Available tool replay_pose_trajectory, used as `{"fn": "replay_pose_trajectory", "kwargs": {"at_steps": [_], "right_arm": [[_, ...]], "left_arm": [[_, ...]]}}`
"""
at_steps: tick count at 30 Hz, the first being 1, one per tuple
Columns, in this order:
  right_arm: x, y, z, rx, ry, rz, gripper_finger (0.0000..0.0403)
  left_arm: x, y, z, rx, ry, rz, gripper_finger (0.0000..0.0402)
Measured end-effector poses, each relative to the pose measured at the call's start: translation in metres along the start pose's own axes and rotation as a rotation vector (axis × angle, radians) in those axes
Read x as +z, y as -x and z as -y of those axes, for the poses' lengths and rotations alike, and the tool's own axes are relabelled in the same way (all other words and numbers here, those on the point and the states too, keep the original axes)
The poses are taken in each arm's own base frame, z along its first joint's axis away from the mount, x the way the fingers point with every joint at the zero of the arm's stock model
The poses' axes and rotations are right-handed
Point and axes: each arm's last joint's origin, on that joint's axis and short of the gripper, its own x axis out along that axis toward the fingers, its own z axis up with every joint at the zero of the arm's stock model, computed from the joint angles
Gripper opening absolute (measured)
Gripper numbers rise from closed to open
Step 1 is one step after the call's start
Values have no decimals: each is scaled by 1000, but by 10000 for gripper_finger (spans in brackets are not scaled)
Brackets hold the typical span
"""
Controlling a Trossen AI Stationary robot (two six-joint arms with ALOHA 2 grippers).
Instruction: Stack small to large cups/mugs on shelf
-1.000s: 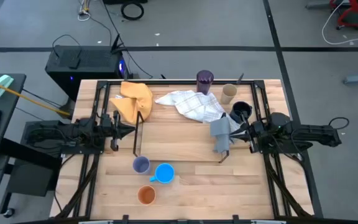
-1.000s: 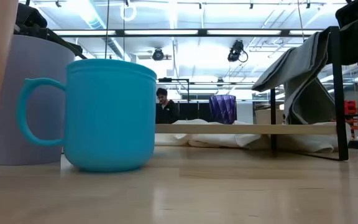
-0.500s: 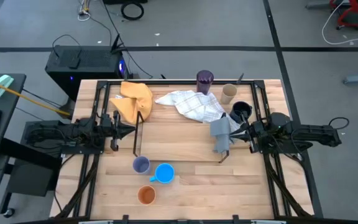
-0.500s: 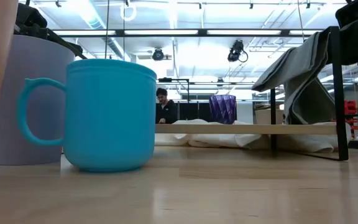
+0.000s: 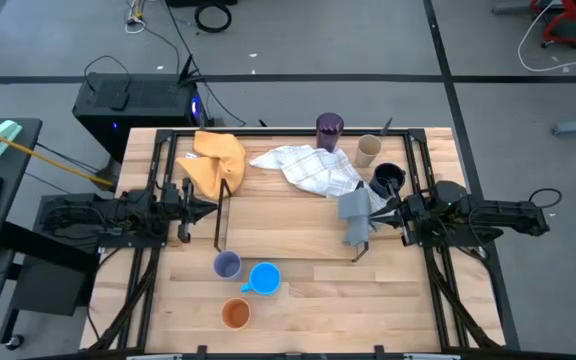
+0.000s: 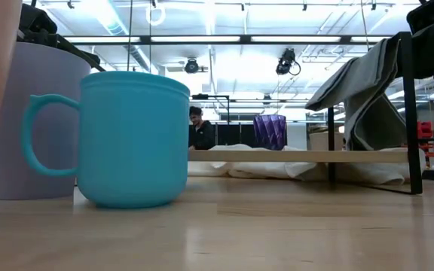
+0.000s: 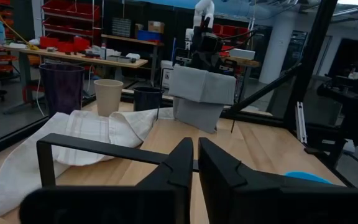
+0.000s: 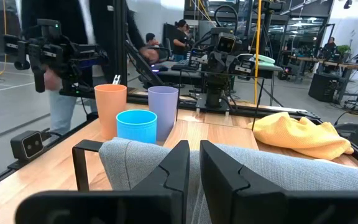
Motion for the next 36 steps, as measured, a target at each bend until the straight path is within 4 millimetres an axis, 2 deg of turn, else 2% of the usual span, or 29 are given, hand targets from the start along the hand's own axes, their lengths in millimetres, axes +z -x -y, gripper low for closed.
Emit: {"fn": "replay_pose_trajectory", "kwargs": {"at_steps": [9, 22, 36], "right_arm": [[0, 0, 0, 0, 0, 0, 45], [0, 0, 0, 0, -1, 0, 45], [0, 0, 0, 0, 0, 0, 45]], "left_arm": [[0, 0, 0, 0, 0, 0, 41], [0, 0, 0, 0, 0, 0, 28], [0, 0, 0, 0, 0, -1, 40]]}}
